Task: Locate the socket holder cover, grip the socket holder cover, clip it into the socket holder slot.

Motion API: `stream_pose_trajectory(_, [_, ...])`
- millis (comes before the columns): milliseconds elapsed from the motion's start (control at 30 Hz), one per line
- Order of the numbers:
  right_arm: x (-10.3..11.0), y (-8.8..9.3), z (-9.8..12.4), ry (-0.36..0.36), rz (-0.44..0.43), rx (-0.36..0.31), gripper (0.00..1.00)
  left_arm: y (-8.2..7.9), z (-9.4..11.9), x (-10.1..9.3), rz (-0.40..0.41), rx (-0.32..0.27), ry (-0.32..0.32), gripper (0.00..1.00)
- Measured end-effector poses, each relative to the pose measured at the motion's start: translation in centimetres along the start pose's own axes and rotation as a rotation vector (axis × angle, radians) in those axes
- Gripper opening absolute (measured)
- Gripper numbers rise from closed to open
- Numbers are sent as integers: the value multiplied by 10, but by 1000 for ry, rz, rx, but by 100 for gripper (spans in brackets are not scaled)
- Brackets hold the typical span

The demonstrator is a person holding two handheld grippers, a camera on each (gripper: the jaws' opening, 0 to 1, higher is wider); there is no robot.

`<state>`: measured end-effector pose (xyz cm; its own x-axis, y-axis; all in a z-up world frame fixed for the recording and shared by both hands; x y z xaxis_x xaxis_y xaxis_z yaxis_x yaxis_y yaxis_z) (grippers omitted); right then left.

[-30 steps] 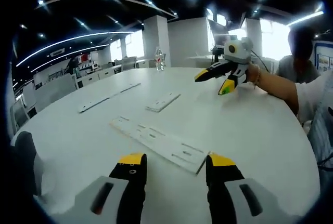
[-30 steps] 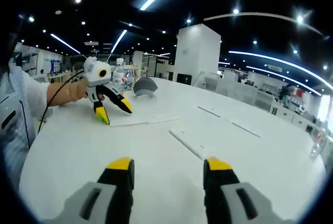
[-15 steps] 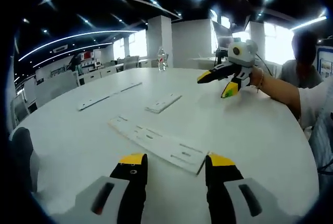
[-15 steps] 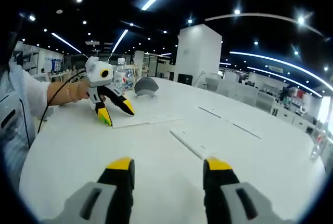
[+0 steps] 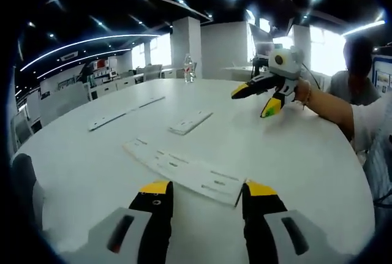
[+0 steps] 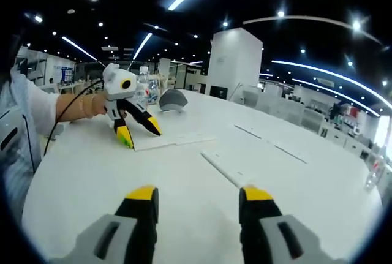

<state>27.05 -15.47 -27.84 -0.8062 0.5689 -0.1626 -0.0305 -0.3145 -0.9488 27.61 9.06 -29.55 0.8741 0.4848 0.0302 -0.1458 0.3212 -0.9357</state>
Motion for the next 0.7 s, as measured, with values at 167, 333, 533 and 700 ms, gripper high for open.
stream_pose_trajectory(167, [0, 0, 0, 2, 2, 1, 54, -2, 0, 3, -10, -3, -11, 45])
stream_pose_trajectory(333, [0, 0, 0, 1, 5, 4, 54, -2, 1, 10, -7, -4, -20, 44])
stream_pose_trajectory(533, [1, 0, -1, 2, 8, 10, 54, -5, -2, 18, -27, -1, -4, 45])
stream_pose_trajectory(700, [1, 0, -2, 1, 10, 14, 54, -8, -6, 20, -55, 9, 27, 45])
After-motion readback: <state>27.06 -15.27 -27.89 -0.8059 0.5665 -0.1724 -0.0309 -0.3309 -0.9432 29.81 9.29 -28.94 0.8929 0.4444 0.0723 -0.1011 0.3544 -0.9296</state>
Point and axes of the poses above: the point that each gripper's makers call its tool centre point, and the gripper's own axes: z roughly backward along the fingers, x roughly to its left, y roughly out of its underside, the point moved 5 cm from there along z, roughly backward along the fingers, and after that the axes turned 5 degrees about -x, right-handed, at the moved point
